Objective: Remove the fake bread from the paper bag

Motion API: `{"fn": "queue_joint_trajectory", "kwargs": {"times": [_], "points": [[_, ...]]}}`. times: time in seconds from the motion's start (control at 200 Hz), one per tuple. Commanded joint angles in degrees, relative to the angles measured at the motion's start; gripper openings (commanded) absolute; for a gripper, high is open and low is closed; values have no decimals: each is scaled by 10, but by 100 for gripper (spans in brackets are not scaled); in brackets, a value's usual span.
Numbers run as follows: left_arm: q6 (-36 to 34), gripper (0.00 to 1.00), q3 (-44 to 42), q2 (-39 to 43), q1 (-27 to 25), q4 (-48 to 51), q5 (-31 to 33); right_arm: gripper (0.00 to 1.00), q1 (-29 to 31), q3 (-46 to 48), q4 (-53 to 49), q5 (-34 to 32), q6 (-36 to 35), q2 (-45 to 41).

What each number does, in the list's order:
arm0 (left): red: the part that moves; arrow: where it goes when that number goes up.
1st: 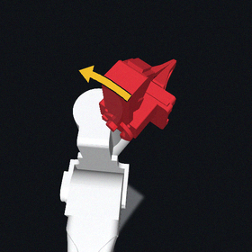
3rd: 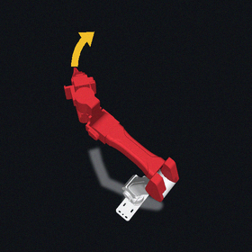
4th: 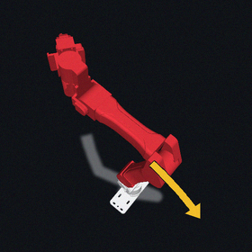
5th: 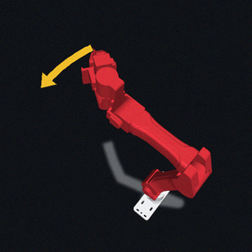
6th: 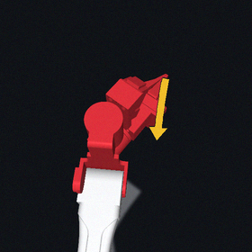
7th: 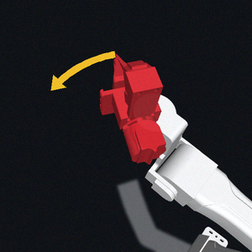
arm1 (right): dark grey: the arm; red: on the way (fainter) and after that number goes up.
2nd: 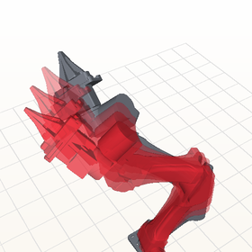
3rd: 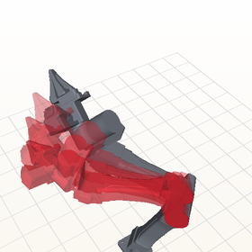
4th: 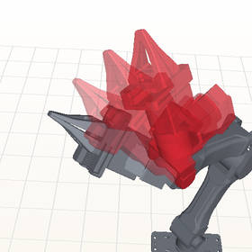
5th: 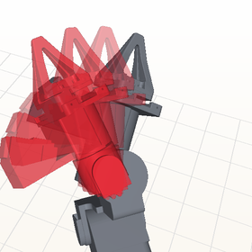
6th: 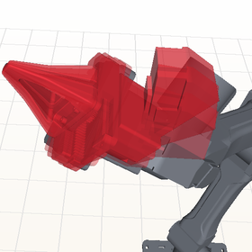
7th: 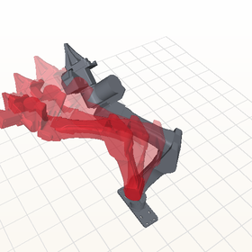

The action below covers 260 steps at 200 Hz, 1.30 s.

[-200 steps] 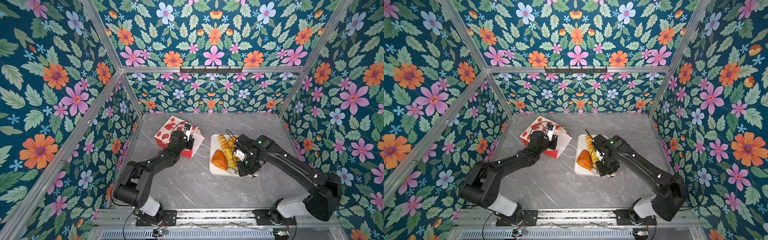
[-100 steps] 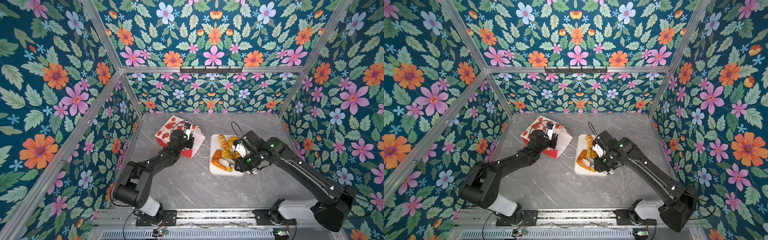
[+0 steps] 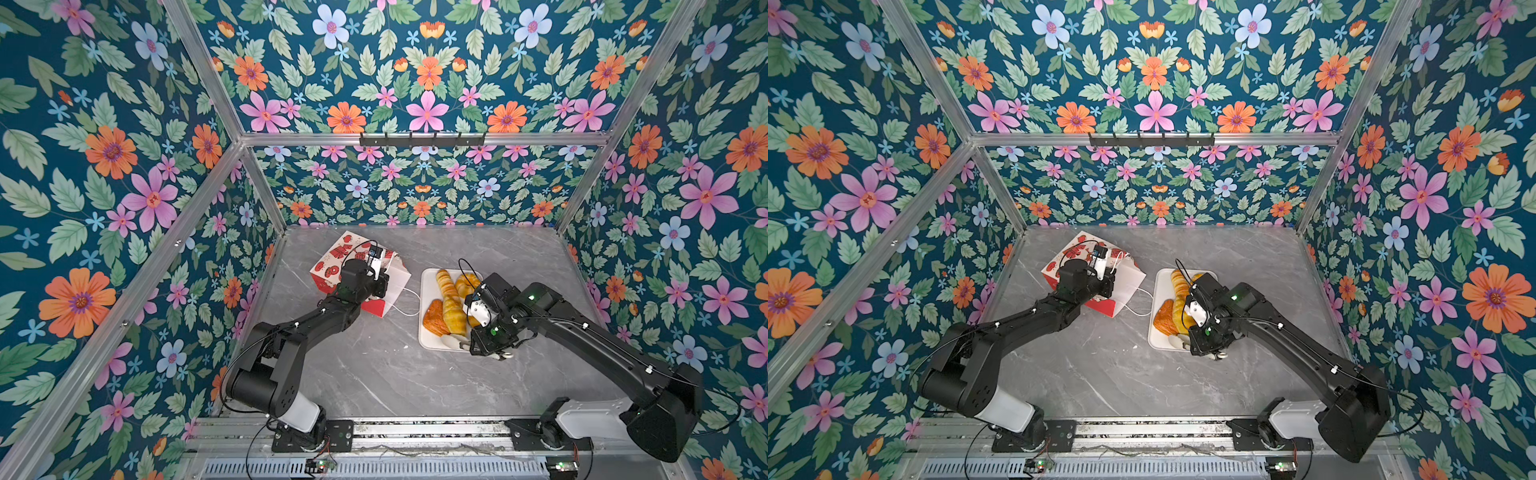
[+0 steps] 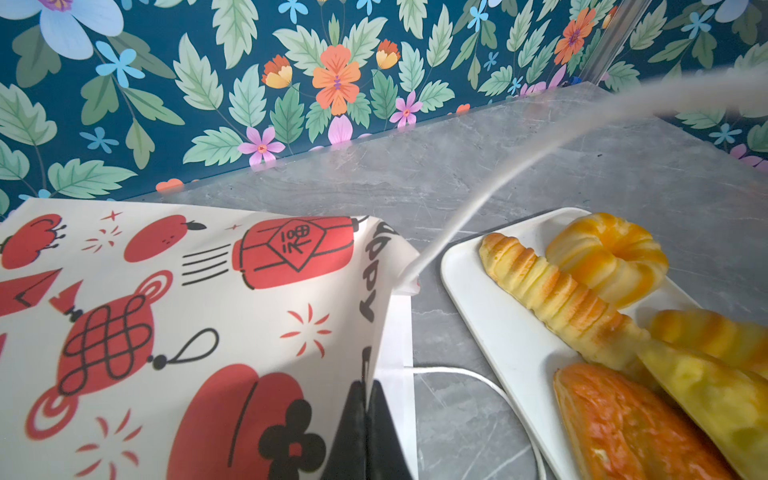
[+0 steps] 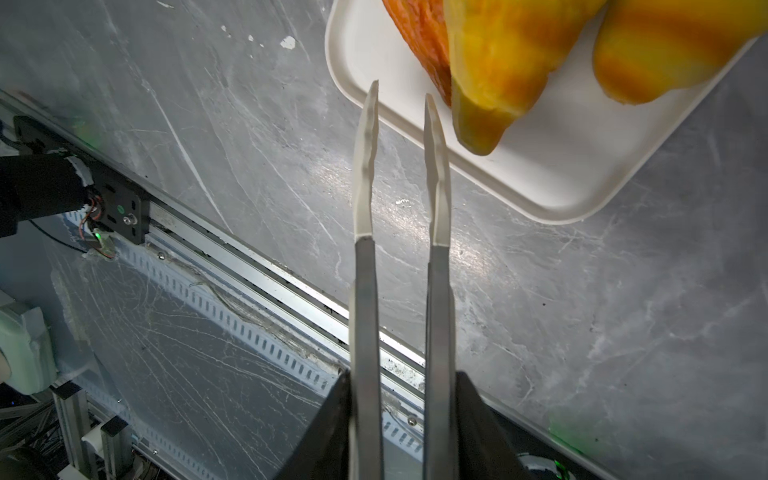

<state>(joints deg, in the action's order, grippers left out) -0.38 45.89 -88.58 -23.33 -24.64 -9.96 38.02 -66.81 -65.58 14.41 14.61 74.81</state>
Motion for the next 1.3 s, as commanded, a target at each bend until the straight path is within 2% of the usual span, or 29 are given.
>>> {"fn": "queue_joint_trajectory", "kwargs": {"times": [0.0,0.12,0.38,0.645,0.775,0.89,1.035,1.295], "points": [[4,0,5,0,0,-1,-12,37,-3,0,-25,-30,4,3],[4,0,5,1,0,-1,-11,37,-4,-1,-45,-57,3,8],[4,0,-1,5,0,-1,-10,37,-7,-22,-67,-66,-7,12],[4,0,2,5,0,-1,-10,37,-8,-38,-15,17,-23,-27],[4,0,7,5,0,3,-14,37,-8,-46,56,49,-27,-40],[2,0,14,6,0,12,-15,37,-7,-41,166,62,-20,-24],[-12,0,33,12,0,44,-13,35,-7,-47,289,106,-13,34],[-55,0,92,12,-10,134,16,36,-7,-75,427,109,9,170]]}}
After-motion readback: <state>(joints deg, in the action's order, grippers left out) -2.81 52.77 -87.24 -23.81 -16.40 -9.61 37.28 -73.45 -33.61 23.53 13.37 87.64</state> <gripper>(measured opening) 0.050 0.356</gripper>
